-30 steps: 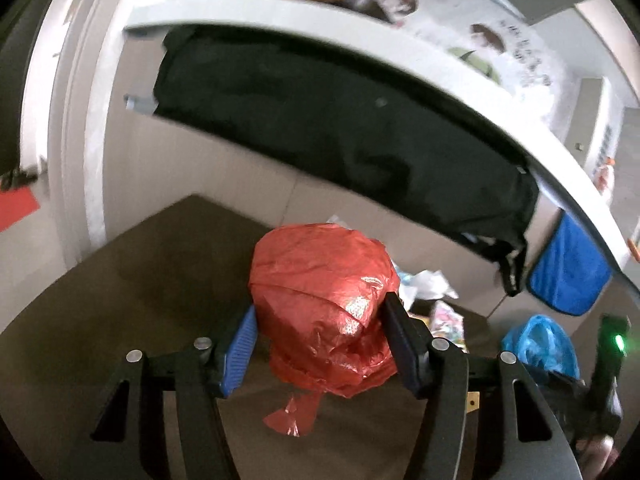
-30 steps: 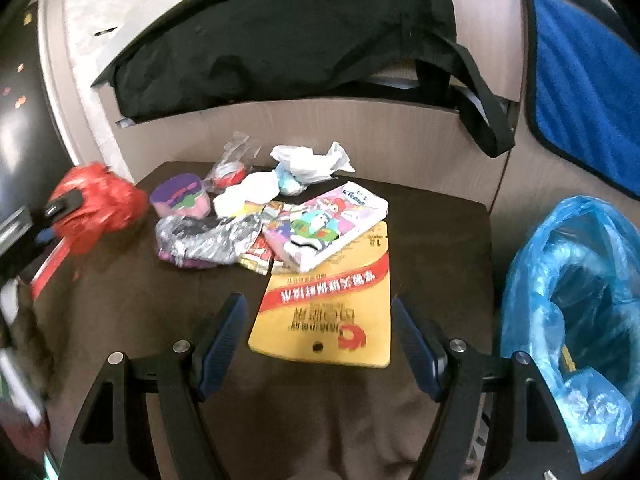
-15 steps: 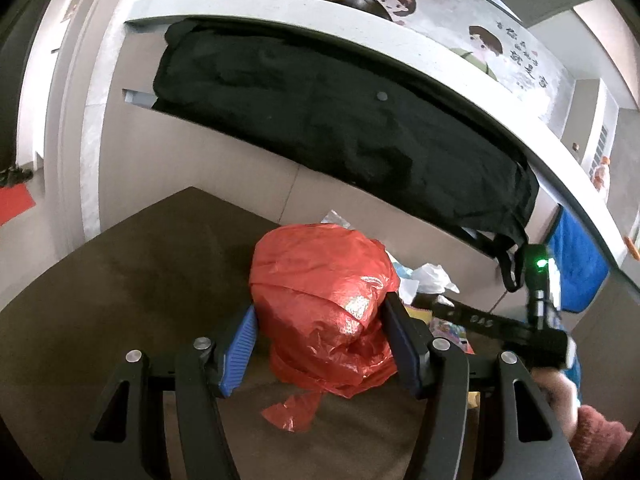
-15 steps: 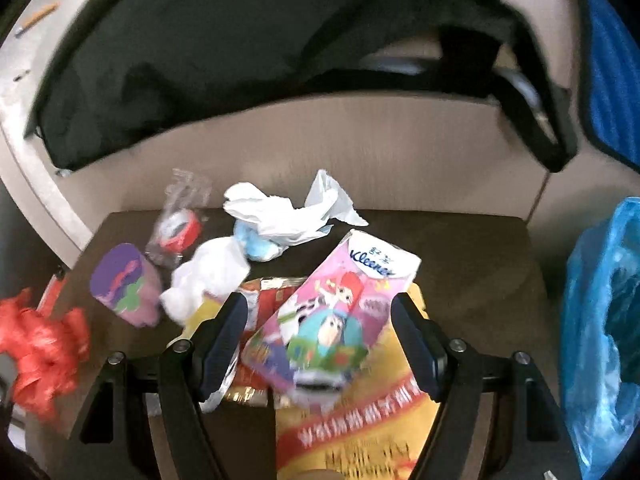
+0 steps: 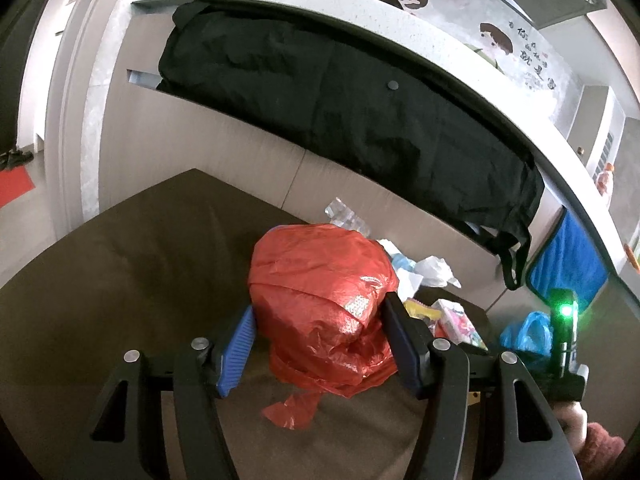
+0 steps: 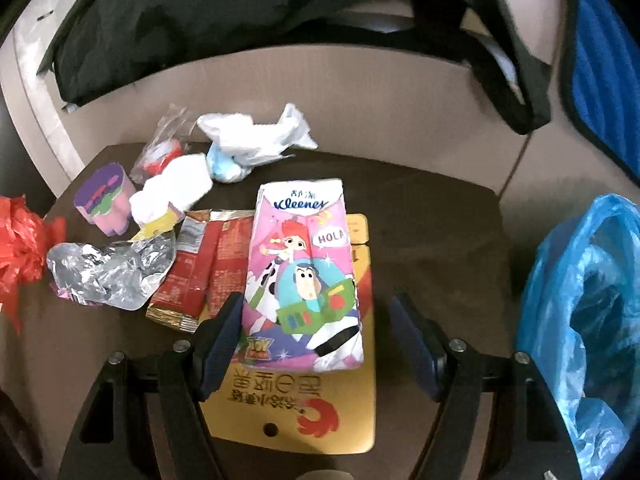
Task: Collect trash
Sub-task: 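Grasp the pink Kleenex tissue pack with the right tool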
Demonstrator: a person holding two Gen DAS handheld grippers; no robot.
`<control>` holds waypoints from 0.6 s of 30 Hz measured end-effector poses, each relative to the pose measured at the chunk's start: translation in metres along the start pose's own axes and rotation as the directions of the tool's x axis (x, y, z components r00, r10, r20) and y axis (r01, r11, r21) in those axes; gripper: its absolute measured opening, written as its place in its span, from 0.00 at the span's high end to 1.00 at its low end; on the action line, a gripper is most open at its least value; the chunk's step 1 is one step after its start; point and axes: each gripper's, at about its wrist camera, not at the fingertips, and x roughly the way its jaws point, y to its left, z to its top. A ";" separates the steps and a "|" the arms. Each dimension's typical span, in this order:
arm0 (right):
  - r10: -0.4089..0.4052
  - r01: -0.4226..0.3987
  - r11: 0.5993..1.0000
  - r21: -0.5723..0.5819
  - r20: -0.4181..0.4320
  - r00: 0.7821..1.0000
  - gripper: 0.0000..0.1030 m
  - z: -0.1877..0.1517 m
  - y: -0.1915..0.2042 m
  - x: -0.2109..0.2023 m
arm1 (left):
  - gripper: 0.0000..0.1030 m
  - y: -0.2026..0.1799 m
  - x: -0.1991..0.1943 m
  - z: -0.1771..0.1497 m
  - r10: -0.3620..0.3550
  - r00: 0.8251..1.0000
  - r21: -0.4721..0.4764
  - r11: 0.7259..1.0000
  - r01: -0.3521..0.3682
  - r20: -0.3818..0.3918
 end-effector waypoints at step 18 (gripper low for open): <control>0.042 -0.042 0.999 0.007 -0.009 0.999 0.54 0.024 -0.006 0.025 | 0.41 -0.004 0.003 -0.002 0.032 0.999 0.044 0.998 -0.033 0.014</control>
